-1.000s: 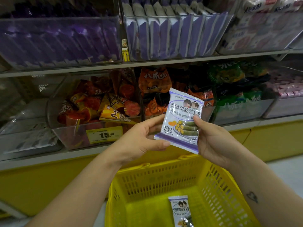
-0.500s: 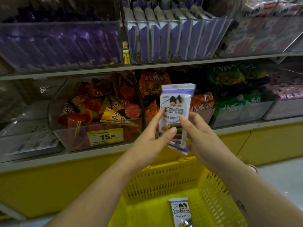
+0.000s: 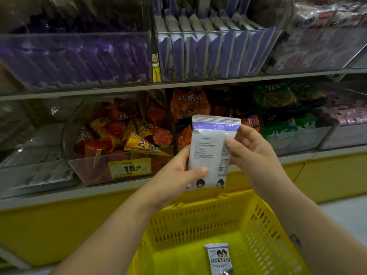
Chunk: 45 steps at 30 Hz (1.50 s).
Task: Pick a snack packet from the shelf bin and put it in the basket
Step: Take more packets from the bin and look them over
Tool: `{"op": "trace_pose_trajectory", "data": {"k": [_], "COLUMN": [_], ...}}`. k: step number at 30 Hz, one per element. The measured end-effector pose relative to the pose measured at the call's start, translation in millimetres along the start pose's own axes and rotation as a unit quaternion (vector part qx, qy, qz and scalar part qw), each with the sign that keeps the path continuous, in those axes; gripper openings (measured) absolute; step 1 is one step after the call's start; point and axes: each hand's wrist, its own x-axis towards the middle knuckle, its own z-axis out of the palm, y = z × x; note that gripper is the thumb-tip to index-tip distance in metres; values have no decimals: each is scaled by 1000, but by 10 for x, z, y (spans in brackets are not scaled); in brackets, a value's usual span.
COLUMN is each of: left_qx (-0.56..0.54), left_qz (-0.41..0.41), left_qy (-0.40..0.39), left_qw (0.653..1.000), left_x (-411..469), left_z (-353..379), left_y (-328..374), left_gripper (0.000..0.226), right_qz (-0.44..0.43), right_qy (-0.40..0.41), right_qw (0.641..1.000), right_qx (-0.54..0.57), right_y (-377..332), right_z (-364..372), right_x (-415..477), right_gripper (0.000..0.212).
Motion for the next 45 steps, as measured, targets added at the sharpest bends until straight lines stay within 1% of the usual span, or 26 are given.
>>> {"op": "trace_pose_trajectory", "data": {"k": [2, 4, 7, 9, 12, 15, 16, 18, 20, 23, 25, 27, 29, 32, 34, 39, 41, 43, 45], "left_qx": [5, -21, -89, -153, -233, -288, -304, -335, -368, -400, -401, -395, -394, -407, -410, -413, -416, -417, -415], "left_qz": [35, 58, 47, 39, 32, 36, 36, 34, 37, 46, 45, 37, 29, 20, 17, 1, -1, 1, 3], "left_qy": [54, 91, 131, 142, 165, 189, 201, 227, 251, 272, 271, 270, 279, 300, 311, 316, 323, 330, 330], "left_qw": [998, 994, 986, 977, 958, 938, 931, 914, 895, 874, 874, 878, 875, 863, 857, 854, 850, 847, 848], "left_x": [37, 64, 78, 91, 114, 123, 126, 137, 148, 153, 154, 168, 181, 189, 188, 183, 182, 178, 175], "left_z": [4, 1, 2, -1, -46, -116, -141, -199, -256, -326, -335, -314, -290, -306, -325, -285, -277, -279, -274], "left_y": [-1, -3, -20, -22, -21, -26, -25, -21, -13, -14, -17, -38, -59, -73, -77, -97, -94, -83, -72], "left_gripper": [43, 37, 26, 22, 21, 22, 22, 22, 20, 20, 21, 21, 20, 20, 20, 21, 20, 19, 18], "right_qz": [-38, -73, -99, -97, -84, -30, -16, 12, 48, 81, 95, 106, 114, 118, 104, 64, 51, 41, 33], "right_qy": [4, -8, -43, -71, -98, -123, -135, -161, -168, -132, -95, -77, -86, -95, -87, -38, -18, 8, 43], "right_qw": [998, 994, 991, 990, 986, 983, 979, 974, 977, 987, 991, 991, 990, 986, 989, 997, 998, 999, 999], "right_qx": [-56, -86, -83, -77, -110, -136, -149, -158, -119, -52, -21, -10, 12, 69, 62, 3, -8, -5, -5], "right_y": [-27, -37, -72, -103, -126, -135, -140, -149, -155, -151, -135, -118, -125, -140, -122, -62, -50, -31, -14], "right_z": [14, 54, 136, 167, 166, 118, 92, 41, -11, -58, -58, -49, -31, -14, 8, 112, 147, 181, 203], "right_x": [-22, -50, -93, -111, -120, -148, -160, -181, -188, -163, -146, -141, -150, -171, -175, -158, -155, -151, -153], "right_gripper": [30, 29, 33, 39, 51, 66, 67, 57, 44, 22, 13, 12, 15, 26, 30, 37, 34, 26, 21]}}
